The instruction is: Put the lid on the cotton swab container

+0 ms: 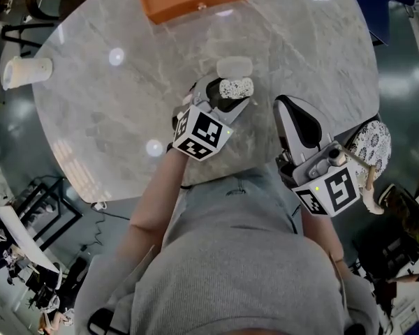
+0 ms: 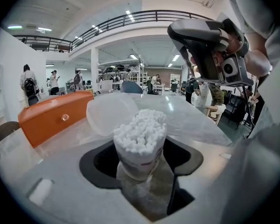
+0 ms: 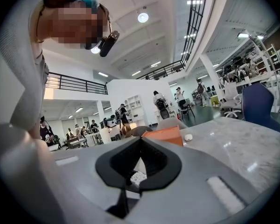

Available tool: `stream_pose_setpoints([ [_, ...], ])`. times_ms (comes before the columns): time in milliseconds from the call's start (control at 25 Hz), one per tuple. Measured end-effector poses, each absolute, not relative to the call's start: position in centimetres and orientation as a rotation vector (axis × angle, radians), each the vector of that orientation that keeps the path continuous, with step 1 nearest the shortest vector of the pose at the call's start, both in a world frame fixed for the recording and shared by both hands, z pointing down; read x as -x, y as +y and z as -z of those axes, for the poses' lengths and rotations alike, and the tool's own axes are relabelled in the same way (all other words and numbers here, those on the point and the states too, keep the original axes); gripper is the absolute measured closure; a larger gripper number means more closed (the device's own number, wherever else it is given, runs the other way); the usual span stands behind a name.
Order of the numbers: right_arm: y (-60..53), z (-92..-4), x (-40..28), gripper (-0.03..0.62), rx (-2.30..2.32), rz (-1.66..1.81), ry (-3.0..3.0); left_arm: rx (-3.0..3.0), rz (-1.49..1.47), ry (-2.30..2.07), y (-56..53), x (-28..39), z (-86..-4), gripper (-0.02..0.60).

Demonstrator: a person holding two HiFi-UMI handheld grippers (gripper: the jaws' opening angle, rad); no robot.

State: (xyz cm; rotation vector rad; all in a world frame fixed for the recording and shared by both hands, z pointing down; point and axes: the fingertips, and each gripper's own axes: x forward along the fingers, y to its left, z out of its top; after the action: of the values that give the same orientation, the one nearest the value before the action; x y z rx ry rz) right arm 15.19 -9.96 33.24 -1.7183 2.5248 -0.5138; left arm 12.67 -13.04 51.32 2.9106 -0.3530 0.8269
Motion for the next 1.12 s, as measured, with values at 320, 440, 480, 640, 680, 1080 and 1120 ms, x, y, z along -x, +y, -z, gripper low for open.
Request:
stream_pose_setpoints([
  [320,-9.7,-32.9,-14.6,0.594,1.707,0.501,2.532,-2.904,-0.722,-0.419,-13.6,-11.9,-50.6,0.298],
  [440,-9.6,-32.8,-14.5,0.594,1.707,0.495,2.533,-2.914,-0.711,-0.437,-13.8,-11.3,-50.1,0.299],
  [480,-9.6,-32.8,-14.5,0.594,1.705,0.492,2.533,-2.918,-0.710,-0.440,-13.8,-11.2,-49.9,0.299],
  [640,-9.6,-32.4,-14.4,0.594,1.693,0.478,2.542,-2.937,-0.718,-0.441,-13.6,-10.6,-48.5,0.301],
  [680,-9.6,-32.1,-14.2,0.594,1.687,0.472,2.546,-2.943,-0.723,-0.440,-13.5,-10.5,-48.1,0.301],
  [1080,-9.8,-31.2,-12.0,0.594,1.604,0.439,2.610,-2.977,-0.750,-0.456,-12.4,-8.5,-44.7,0.301],
  [1120,-9.8,-31.2,-11.8,0.594,1.596,0.437,2.619,-2.979,-0.750,-0.456,-12.3,-8.3,-44.3,0.301],
])
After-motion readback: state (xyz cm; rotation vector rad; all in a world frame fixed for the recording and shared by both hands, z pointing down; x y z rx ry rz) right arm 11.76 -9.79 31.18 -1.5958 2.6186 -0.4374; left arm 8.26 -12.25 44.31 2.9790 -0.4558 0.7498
